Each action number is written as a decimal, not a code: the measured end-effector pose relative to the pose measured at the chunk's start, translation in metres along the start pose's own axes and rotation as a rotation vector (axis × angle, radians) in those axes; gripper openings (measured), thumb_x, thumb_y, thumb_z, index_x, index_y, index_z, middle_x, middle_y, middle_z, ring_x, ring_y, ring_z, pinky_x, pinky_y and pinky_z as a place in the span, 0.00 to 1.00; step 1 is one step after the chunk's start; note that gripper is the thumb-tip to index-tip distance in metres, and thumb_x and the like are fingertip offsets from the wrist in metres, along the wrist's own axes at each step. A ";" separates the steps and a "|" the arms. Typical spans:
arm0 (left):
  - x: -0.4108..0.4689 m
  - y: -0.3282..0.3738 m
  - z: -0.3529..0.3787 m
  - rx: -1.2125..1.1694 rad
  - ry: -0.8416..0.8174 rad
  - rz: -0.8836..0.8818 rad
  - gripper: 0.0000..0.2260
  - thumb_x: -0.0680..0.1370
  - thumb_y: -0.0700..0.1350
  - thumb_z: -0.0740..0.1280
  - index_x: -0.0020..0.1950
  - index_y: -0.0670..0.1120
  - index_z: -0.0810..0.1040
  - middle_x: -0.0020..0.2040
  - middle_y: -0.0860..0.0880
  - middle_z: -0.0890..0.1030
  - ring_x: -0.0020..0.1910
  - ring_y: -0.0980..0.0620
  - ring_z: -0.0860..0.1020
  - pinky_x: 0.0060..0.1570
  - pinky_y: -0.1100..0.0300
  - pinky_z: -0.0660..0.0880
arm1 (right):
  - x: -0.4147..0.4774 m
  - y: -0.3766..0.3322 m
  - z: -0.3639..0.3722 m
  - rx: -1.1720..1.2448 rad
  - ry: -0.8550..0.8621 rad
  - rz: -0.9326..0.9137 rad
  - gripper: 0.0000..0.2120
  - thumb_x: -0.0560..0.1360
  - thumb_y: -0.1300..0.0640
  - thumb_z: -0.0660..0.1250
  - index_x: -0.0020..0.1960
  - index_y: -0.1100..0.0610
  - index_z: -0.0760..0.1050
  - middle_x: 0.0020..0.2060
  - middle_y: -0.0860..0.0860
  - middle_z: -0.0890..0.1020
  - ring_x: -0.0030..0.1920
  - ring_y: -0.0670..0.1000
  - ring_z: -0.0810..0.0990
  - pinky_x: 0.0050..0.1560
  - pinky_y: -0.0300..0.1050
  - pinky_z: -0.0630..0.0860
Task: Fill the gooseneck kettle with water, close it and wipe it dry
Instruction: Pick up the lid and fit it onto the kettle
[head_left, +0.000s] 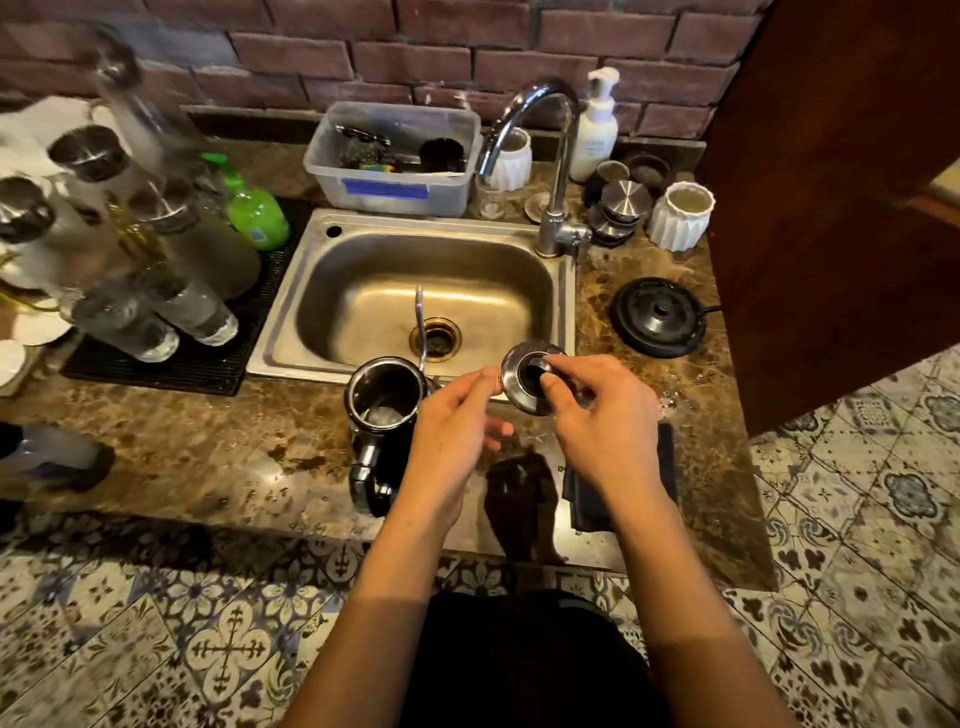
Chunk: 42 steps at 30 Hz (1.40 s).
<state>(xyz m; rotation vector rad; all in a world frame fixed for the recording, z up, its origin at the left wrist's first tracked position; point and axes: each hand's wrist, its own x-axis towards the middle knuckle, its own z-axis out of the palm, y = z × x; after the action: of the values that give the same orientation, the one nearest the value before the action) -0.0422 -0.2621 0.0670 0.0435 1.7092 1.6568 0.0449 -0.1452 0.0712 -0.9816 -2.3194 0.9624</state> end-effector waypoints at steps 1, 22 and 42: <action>0.000 0.002 -0.007 0.003 0.009 0.012 0.11 0.83 0.50 0.64 0.60 0.50 0.84 0.42 0.59 0.87 0.37 0.52 0.80 0.36 0.61 0.74 | -0.002 -0.007 0.003 0.000 -0.001 -0.003 0.11 0.77 0.56 0.71 0.58 0.52 0.84 0.50 0.48 0.85 0.47 0.44 0.79 0.49 0.34 0.70; 0.002 0.019 -0.131 -0.013 0.030 0.051 0.11 0.84 0.46 0.63 0.60 0.49 0.85 0.46 0.52 0.86 0.36 0.51 0.77 0.32 0.62 0.71 | -0.026 -0.095 0.091 -0.022 -0.059 -0.013 0.12 0.77 0.55 0.70 0.60 0.51 0.83 0.52 0.49 0.85 0.52 0.49 0.81 0.57 0.48 0.78; 0.025 -0.001 -0.165 0.275 0.061 0.124 0.07 0.82 0.50 0.66 0.51 0.59 0.84 0.48 0.50 0.85 0.36 0.56 0.81 0.40 0.58 0.76 | -0.019 -0.095 0.130 -0.118 -0.157 -0.027 0.12 0.77 0.55 0.70 0.60 0.52 0.83 0.51 0.49 0.84 0.51 0.49 0.81 0.54 0.43 0.76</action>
<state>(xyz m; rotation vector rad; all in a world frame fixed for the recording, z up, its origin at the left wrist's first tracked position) -0.1456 -0.3895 0.0361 0.2365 2.0069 1.5113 -0.0651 -0.2637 0.0536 -0.9488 -2.5385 0.9306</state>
